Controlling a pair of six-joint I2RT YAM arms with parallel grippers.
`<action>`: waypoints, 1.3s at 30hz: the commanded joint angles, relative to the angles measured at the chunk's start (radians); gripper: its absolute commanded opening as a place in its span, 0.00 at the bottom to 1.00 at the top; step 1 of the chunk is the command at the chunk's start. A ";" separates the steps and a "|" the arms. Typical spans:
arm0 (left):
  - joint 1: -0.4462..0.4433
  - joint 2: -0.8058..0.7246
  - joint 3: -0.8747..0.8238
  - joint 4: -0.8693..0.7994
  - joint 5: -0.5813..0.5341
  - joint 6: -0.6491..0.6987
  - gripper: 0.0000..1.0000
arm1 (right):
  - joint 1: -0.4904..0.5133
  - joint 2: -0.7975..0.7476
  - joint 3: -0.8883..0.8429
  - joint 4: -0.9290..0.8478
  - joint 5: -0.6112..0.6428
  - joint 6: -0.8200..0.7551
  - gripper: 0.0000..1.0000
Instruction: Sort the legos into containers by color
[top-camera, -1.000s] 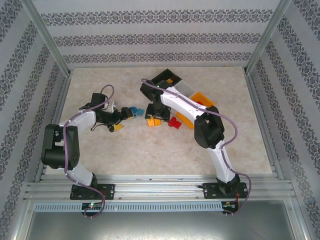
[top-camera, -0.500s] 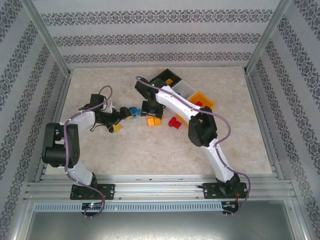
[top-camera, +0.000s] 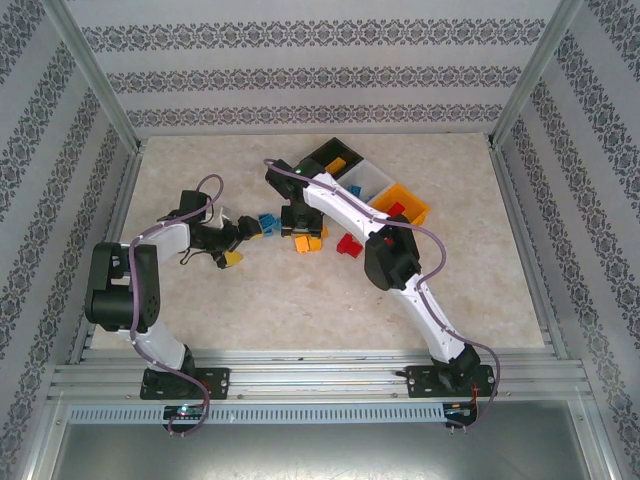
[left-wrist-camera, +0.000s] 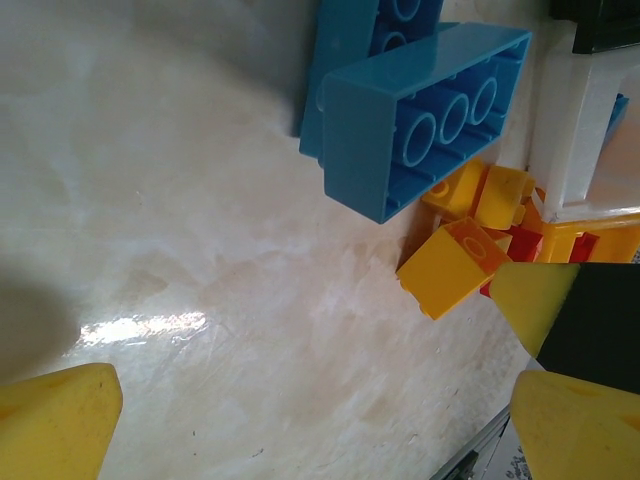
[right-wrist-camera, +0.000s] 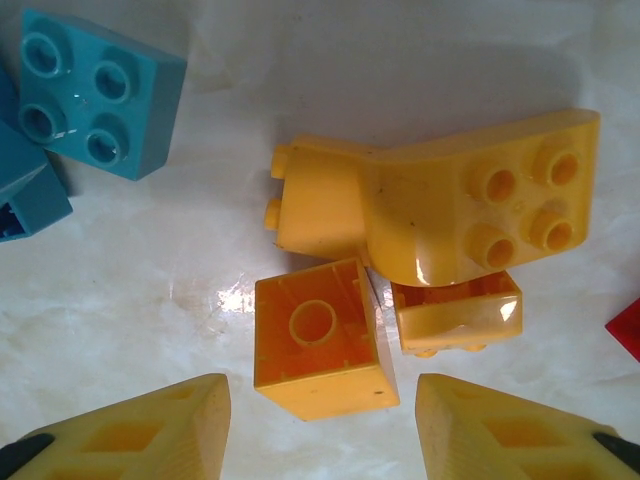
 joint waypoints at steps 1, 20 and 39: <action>0.012 0.011 -0.009 0.043 0.017 -0.011 1.00 | 0.005 0.028 0.031 -0.028 0.013 -0.016 0.52; 0.015 0.031 -0.017 0.062 0.029 -0.021 1.00 | 0.017 0.073 0.067 -0.029 0.000 -0.022 0.44; 0.014 0.033 -0.026 0.047 0.004 0.003 1.00 | 0.043 0.102 0.041 0.016 -0.044 -0.029 0.48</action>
